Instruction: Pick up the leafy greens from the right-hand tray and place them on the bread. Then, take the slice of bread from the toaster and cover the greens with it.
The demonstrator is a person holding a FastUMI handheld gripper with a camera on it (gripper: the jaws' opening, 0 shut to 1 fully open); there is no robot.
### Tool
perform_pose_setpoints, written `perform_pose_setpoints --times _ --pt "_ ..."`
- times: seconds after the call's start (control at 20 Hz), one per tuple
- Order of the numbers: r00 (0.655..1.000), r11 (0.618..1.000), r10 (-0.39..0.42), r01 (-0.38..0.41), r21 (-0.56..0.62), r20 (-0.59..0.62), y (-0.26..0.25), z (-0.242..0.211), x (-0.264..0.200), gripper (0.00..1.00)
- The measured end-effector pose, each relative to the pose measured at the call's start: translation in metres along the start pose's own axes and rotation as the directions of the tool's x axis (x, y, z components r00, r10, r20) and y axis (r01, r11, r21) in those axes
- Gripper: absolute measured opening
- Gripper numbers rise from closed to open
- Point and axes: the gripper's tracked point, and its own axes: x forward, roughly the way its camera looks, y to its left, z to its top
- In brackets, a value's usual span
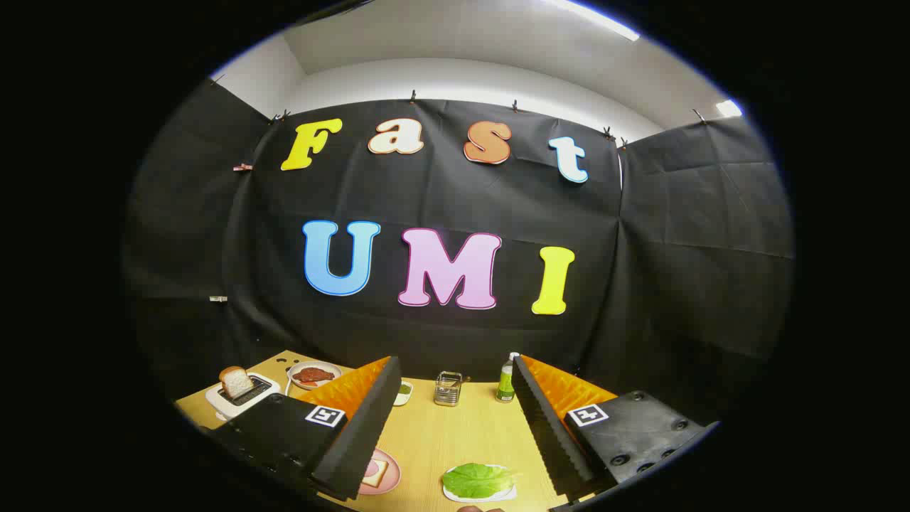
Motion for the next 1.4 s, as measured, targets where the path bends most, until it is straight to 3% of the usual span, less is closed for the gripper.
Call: perform_pose_setpoints --times 0.5,1.15,1.4 --pt "0.997 0.996 -0.079 0.079 0.029 0.006 -0.013 -0.004 -0.006 0.97" --pt "0.999 0.999 0.025 -0.024 0.029 -0.034 -0.031 -0.029 0.018 0.97" --pt "0.985 0.992 0.124 -0.125 0.002 -0.120 -0.034 -0.066 0.034 0.97"
